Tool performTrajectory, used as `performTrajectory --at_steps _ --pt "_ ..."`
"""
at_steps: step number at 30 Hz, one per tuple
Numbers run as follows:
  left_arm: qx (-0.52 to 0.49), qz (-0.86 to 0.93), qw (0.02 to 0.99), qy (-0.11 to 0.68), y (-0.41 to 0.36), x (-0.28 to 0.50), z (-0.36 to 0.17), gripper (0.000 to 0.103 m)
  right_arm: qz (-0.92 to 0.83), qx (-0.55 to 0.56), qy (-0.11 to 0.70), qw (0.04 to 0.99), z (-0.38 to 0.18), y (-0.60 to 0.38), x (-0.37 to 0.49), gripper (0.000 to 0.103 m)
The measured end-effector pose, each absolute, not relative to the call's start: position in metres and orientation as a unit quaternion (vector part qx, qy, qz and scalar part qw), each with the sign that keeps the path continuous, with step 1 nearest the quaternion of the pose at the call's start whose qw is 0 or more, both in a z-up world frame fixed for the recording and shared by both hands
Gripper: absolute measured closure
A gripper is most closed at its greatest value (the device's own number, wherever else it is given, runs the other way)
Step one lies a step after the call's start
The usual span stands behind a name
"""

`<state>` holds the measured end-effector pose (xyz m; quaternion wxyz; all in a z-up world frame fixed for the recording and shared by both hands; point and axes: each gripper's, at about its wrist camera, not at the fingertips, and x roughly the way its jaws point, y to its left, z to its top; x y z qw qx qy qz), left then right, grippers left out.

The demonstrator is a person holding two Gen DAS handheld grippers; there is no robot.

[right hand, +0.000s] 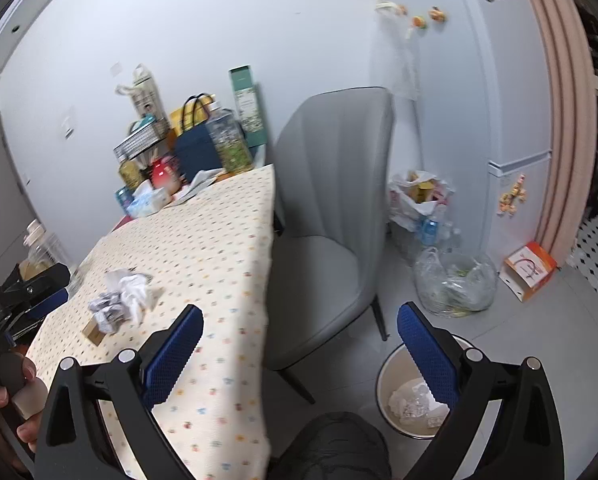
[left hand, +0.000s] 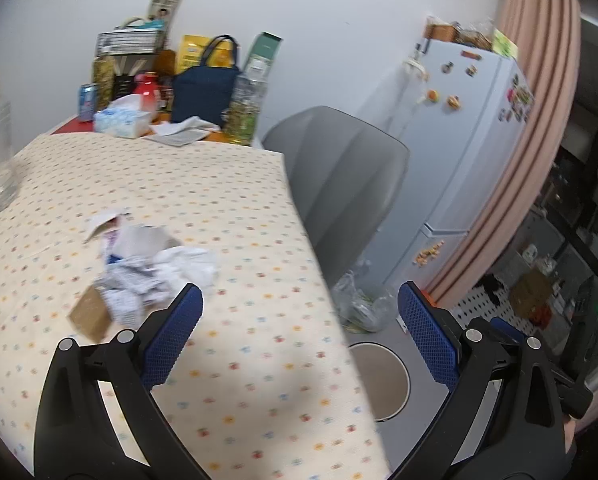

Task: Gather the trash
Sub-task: 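Withdraw both open grippers from the bin back over the table, then close the left gripper on the small cardboard box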

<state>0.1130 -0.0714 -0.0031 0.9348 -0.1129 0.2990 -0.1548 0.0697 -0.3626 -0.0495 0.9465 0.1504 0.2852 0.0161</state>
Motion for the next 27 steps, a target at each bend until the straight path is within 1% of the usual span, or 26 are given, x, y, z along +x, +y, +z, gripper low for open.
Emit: performTrajectory --at_steps 8,27 --pt "-0.148 -0.117 0.935 0.301 -0.017 0.103 -0.019 0.006 0.055 0.128 0.294 0.946 -0.045 -0.318 0.082 0.008" --pt "-0.189 -0.031 0.93 0.313 0.073 0.087 -0.058 0.006 0.111 0.093 0.318 0.937 -0.054 -0.248 0.098 0.008"
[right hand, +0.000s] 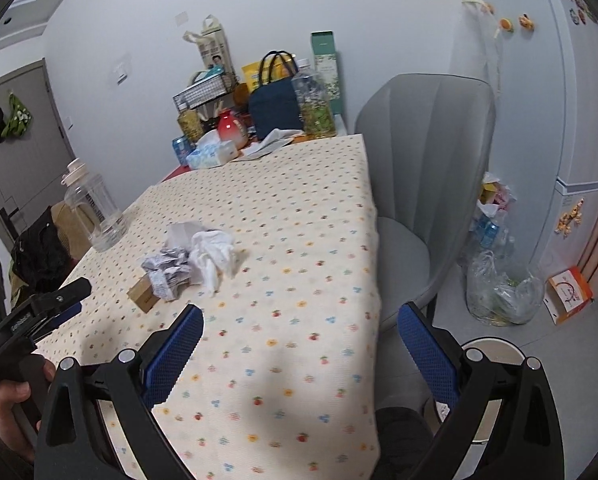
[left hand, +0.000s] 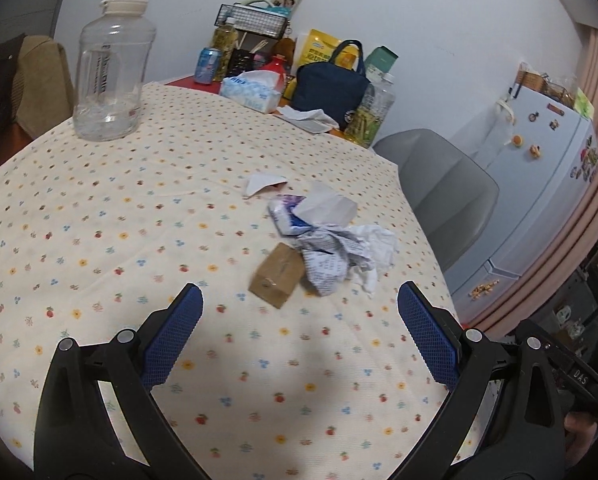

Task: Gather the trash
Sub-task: 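Close the left gripper on the small cardboard box, then grasp the crumpled printed paper with the right gripper while the left holds the box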

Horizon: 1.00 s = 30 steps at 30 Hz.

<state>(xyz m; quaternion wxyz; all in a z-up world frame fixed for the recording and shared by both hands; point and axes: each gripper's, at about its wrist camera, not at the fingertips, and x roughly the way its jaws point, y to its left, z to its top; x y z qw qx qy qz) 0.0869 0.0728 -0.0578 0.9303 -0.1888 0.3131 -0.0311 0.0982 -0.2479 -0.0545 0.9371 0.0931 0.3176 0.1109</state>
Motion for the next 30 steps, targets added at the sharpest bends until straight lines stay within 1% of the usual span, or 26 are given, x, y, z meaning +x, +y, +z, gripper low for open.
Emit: performTrajectory --at_steps 9,14,19,21,25,26,27,28,30 --pt "-0.184 -0.025 0.917 0.353 0.083 0.102 -0.083 0.006 0.131 0.081 0.332 0.931 -0.066 -0.223 0.105 0.008" --pt "-0.155 -0.023 0.917 0.367 0.073 0.117 -0.087 0.007 0.134 0.084 0.341 0.927 -0.075 -0.222 0.11 0.008" --pt "-0.131 -0.022 0.912 0.388 0.064 0.135 -0.093 0.02 0.136 0.083 0.348 0.924 -0.08 -0.221 0.118 0.008" --pt "-0.127 -0.022 0.908 0.398 0.062 0.143 -0.096 0.027 0.138 0.081 0.349 0.923 -0.08 -0.218 0.122 0.008" --pt "-0.12 -0.02 0.904 0.41 0.06 0.155 -0.1 0.036 0.15 0.078 0.35 0.922 -0.078 -0.208 0.13 0.008" --pt "-0.118 -0.022 0.904 0.41 0.06 0.157 -0.1 0.043 0.153 0.077 0.349 0.921 -0.077 -0.205 0.131 0.008" --pt "-0.118 -0.024 0.904 0.411 0.059 0.159 -0.1 0.054 0.157 0.075 0.349 0.921 -0.076 -0.202 0.133 0.008" --pt "-0.118 -0.026 0.903 0.413 0.059 0.159 -0.1 0.061 0.161 0.073 0.348 0.92 -0.075 -0.198 0.135 0.008" --pt "-0.121 -0.024 0.904 0.409 0.061 0.157 -0.099 0.062 0.166 0.067 0.349 0.92 -0.075 -0.192 0.138 0.008"
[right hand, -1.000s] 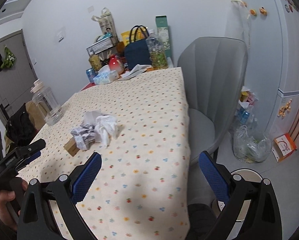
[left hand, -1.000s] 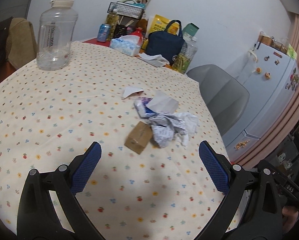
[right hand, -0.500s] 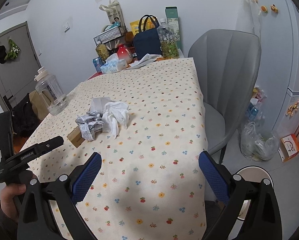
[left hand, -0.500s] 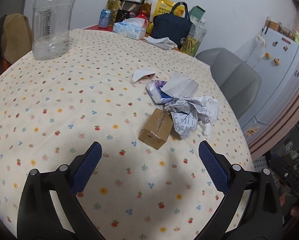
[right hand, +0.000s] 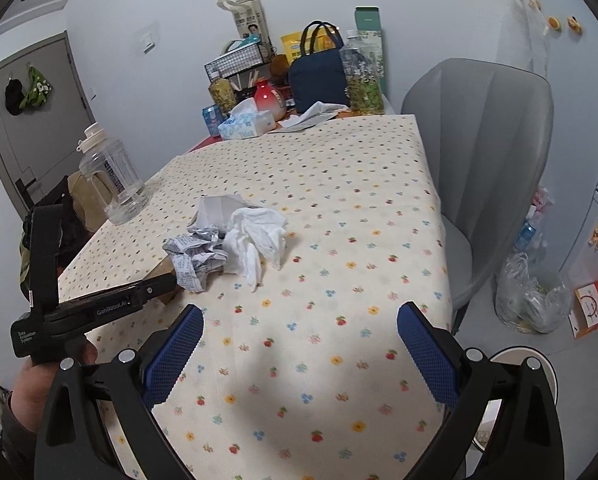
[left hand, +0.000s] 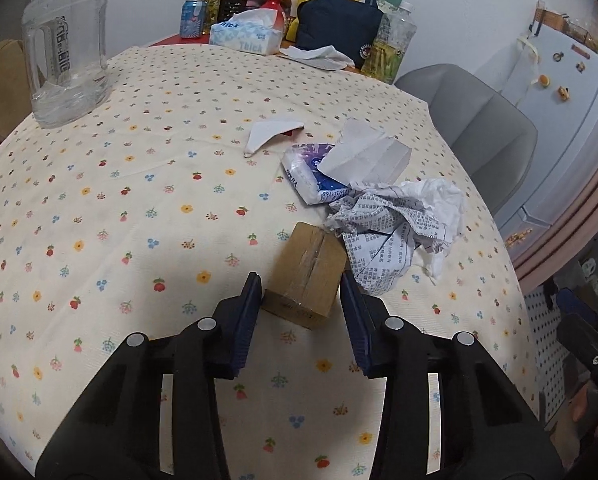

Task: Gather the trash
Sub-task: 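Grasp the crumpled printed paper with the right gripper while the left holds the box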

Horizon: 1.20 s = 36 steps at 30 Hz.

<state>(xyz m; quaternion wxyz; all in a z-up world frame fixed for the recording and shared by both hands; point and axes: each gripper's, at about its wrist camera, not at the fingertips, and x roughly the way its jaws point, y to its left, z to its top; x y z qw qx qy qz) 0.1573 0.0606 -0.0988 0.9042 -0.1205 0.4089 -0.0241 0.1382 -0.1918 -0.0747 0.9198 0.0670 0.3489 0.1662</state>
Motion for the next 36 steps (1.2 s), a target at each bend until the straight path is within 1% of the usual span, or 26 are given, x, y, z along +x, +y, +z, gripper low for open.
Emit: performTrajectory --at_steps 11,17,28,30,31,32,33,34,35,36 --pt "-0.163 0.012 0.914 0.372 0.11 0.123 -0.087 0.063 0.2 0.031 0.345 0.917 -0.063 -0.146 0.156 0.008" --pt "-0.181 0.037 0.917 0.353 0.136 0.107 -0.083 0.063 0.228 0.007 0.353 0.908 -0.061 -0.11 0.164 0.018" --pt "-0.198 0.049 0.916 0.344 0.153 0.1 -0.082 0.063 0.224 -0.043 0.348 0.909 -0.067 -0.062 0.185 0.021" --pt "-0.2 0.049 0.916 0.343 0.153 0.099 -0.082 0.063 0.223 -0.05 0.352 0.908 -0.07 -0.056 0.192 0.03" --pt "-0.2 0.049 0.917 0.343 0.153 0.099 -0.082 0.063 0.224 -0.051 0.358 0.905 -0.072 -0.053 0.195 0.04" --pt "-0.199 0.048 0.917 0.343 0.153 0.099 -0.082 0.063 0.228 -0.05 0.365 0.901 -0.075 -0.051 0.197 0.055" --pt "-0.199 0.049 0.917 0.343 0.153 0.099 -0.082 0.063 0.233 -0.048 0.371 0.898 -0.077 -0.05 0.198 0.065" --pt "-0.199 0.049 0.917 0.342 0.153 0.098 -0.082 0.063 0.238 -0.048 0.377 0.894 -0.079 -0.048 0.198 0.079" --pt "-0.2 0.049 0.917 0.342 0.153 0.097 -0.081 0.063 0.248 -0.049 0.383 0.889 -0.081 -0.046 0.196 0.087" --pt "-0.2 0.049 0.917 0.341 0.153 0.097 -0.08 0.063 0.25 -0.051 0.383 0.888 -0.082 -0.046 0.194 0.088"
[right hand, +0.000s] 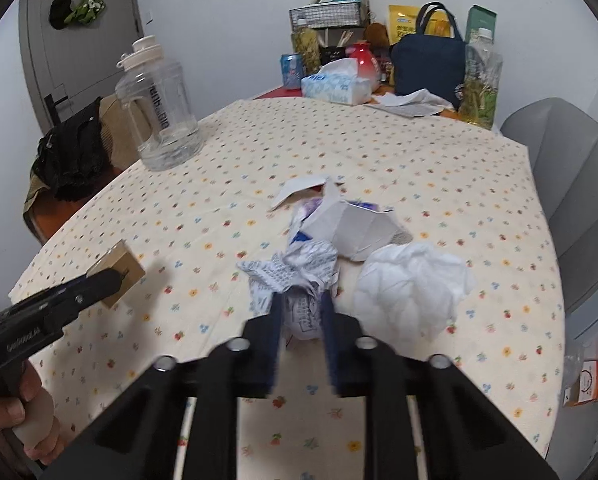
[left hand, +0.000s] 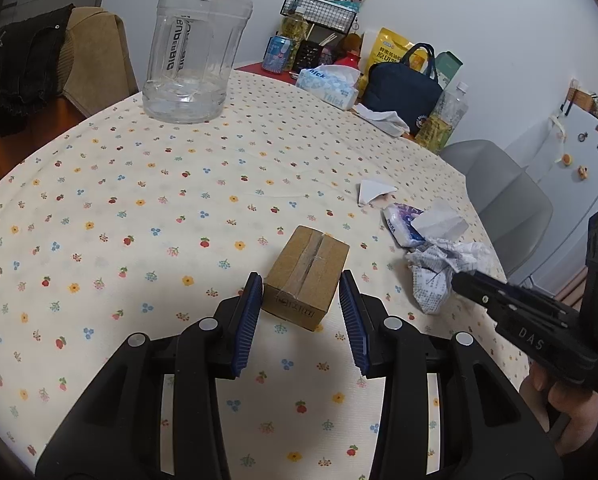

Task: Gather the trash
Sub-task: 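Grasp the crumpled printed paper with the right gripper while the left holds the box, then carry the cardboard box and crumpled paper over to the beige bin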

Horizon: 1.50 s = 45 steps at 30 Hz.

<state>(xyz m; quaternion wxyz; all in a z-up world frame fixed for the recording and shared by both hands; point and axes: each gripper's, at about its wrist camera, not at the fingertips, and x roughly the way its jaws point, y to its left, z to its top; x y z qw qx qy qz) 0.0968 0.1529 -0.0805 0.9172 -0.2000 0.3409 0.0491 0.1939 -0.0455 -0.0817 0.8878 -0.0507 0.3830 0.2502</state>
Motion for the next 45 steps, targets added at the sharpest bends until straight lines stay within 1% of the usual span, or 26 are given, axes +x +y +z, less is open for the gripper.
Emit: performTrajectory --at_steps 2,4,8,16,22,36,45 --pt "-0.199 0.048 0.918 0.34 0.152 0.097 -0.079 0.063 0.257 -0.054 0.379 0.887 -0.081 -0.044 0.186 0.092" --pt "-0.199 0.045 0.919 0.338 0.15 0.097 -0.078 0.063 0.266 -0.053 0.375 0.886 -0.078 -0.045 0.178 0.095" --pt "-0.199 0.037 0.92 0.334 0.143 0.097 -0.074 0.063 0.278 -0.041 0.363 0.888 -0.067 -0.054 0.159 0.097" --pt "-0.185 0.015 0.929 0.321 0.121 0.094 -0.056 0.063 0.273 -0.001 0.342 0.899 -0.041 -0.092 0.131 0.097" --pt "-0.167 -0.012 0.934 0.315 0.094 0.096 -0.044 0.063 0.245 0.026 0.33 0.911 -0.031 -0.13 0.12 0.097" --pt "-0.122 -0.083 0.939 0.309 0.015 0.111 -0.023 0.063 0.158 0.081 0.315 0.932 -0.028 -0.234 0.11 0.097" --pt "-0.095 -0.125 0.935 0.318 -0.039 0.13 -0.02 0.063 0.097 0.113 0.318 0.936 -0.043 -0.302 0.107 0.097"
